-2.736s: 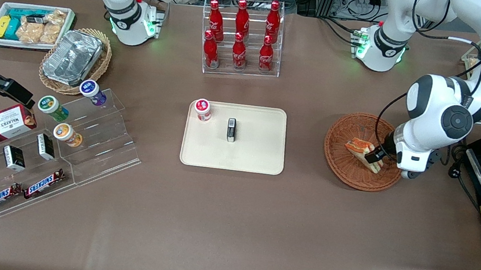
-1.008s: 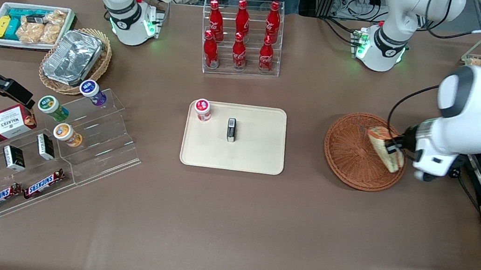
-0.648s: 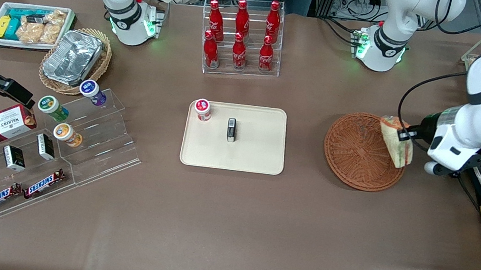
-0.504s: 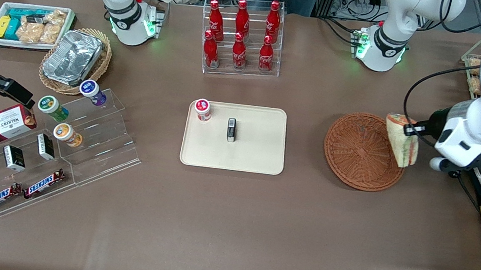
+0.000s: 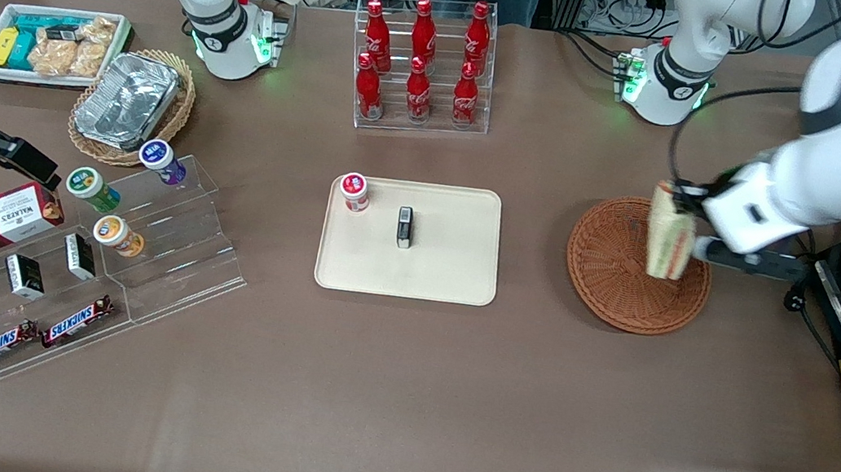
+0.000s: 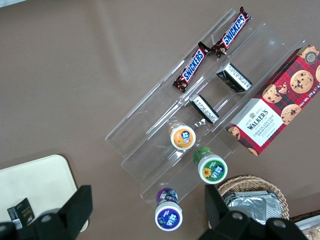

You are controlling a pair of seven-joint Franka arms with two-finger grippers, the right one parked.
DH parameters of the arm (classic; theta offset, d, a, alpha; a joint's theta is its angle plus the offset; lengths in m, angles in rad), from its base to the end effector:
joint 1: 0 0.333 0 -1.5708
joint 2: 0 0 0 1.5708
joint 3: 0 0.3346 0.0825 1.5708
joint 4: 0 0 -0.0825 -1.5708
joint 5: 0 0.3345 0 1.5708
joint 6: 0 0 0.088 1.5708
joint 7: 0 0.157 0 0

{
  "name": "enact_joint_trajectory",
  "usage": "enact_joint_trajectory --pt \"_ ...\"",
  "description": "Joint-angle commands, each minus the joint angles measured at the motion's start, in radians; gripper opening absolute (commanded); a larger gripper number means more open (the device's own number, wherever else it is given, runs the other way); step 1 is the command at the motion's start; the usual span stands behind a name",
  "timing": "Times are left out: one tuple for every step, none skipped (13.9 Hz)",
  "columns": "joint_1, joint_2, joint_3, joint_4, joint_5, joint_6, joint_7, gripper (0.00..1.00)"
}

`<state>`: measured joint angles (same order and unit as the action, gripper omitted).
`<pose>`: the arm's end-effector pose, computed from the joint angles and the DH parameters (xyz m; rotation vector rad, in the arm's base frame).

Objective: Place sandwich from basket to tray
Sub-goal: 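Carry the sandwich with the left gripper over the cream tray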

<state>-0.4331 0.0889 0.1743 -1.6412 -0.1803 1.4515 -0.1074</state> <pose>0.4718 -0.1590 0.5150 2.9871 -0.2191 -0.4562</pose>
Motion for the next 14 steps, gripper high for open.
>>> enact_joint_trajectory --pt "0.007 0.057 -0.088 0.027 -0.057 0.041 -0.041 0.00" --pt "0.005 0.078 -0.097 0.026 -0.103 0.079 -0.084 0.00" --pt "-0.010 0.104 -0.111 0.026 -0.116 0.120 -0.115 0.00" --pt "-0.041 0.129 -0.124 0.023 -0.117 0.171 -0.136 0.00" --pt "-0.065 0.156 -0.124 0.011 -0.119 0.229 -0.150 0.00" --pt "-0.084 0.176 -0.125 -0.014 -0.125 0.303 -0.152 0.00" --pt "-0.117 0.201 -0.128 -0.049 -0.155 0.423 -0.166 0.00" --pt "-0.137 0.225 -0.130 -0.060 -0.175 0.464 -0.190 0.00" --pt "-0.142 0.241 -0.130 -0.060 -0.179 0.478 -0.208 0.00" --pt "-0.147 0.259 -0.133 -0.060 -0.179 0.490 -0.212 0.00" --pt "-0.166 0.275 -0.137 -0.061 -0.180 0.513 -0.213 0.00" --pt "-0.185 0.294 -0.137 -0.071 -0.180 0.539 -0.227 0.00" --pt "-0.190 0.317 -0.137 -0.074 -0.179 0.568 -0.247 0.00" --pt "-0.194 0.340 -0.139 -0.074 -0.179 0.591 -0.255 0.00"
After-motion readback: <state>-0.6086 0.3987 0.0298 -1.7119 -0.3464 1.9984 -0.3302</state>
